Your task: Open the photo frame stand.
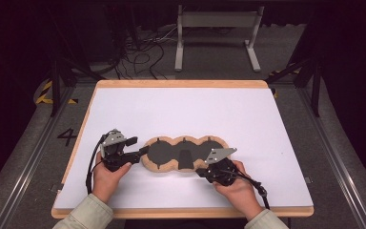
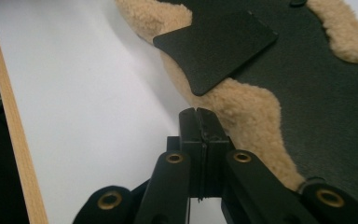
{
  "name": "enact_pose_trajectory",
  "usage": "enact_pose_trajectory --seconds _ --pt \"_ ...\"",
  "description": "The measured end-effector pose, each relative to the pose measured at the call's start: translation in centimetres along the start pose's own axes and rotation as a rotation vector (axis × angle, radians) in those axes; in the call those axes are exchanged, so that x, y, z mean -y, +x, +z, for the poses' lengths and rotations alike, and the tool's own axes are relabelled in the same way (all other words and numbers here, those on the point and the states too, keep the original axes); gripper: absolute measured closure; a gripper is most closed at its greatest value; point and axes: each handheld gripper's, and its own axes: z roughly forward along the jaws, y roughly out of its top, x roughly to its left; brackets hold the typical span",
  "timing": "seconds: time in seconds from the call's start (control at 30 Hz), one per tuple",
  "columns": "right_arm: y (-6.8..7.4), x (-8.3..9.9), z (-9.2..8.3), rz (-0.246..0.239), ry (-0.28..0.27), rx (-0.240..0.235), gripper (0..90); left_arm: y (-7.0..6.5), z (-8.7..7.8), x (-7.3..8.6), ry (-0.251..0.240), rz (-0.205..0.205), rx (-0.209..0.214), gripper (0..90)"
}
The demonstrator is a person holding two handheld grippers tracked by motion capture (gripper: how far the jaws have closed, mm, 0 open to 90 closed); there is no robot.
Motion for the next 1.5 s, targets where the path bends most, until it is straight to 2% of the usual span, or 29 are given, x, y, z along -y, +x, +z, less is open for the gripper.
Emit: enact_pose_trajectory --seconds 0.17,0.37,0.53,0.73,0.8,0.97,1.07,1.13,1.27,1.5 --pt "0.1 0.2 0.9 -0.001 -0.001 -0.006 90.0 0.0 0.1 0.1 0.015 0.009 -0.016 34.7" --pt "0.2 -0.2 1.3 0.002 -0.011 -0.005 90.0 0.2 -0.1 0.3 0.031 0.008 -0.024 34.6" --pt "0.1 -0.4 0.9 0.002 -0.028 0.001 90.0 0.1 -0.1 0.3 0.041 0.006 0.000 33.2" --pt "-0.2 -0.9 0.5 0.015 -0.062 -0.004 90.0 -0.2 0.1 0.4 0.051 0.017 0.003 33.1" --pt "-0.2 -1.1 0.4 0.014 -0.077 0.000 89.9 -0.2 0.0 0.4 0.050 0.022 0.021 32.7" --pt "-0.3 -1.8 -0.3 0.011 -0.130 0.023 89.8 -0.4 -0.1 0.4 0.049 0.043 0.039 32.7" --pt "-0.3 -1.9 -0.7 0.032 -0.161 0.038 88.1 -0.4 -0.1 0.4 0.053 0.044 0.038 32.8" --pt "-0.3 -1.8 -0.7 0.045 -0.163 0.038 84.7 -0.4 -0.1 0.4 0.057 0.038 0.043 32.8" --pt "-0.4 -1.7 -1.0 0.036 -0.158 0.039 82.3 -0.3 -0.2 0.4 0.049 0.042 0.035 32.9" --pt "-0.3 -1.7 -3.5 0.016 -0.173 0.080 76.7 -0.4 -0.4 0.4 0.065 0.035 0.026 37.0"
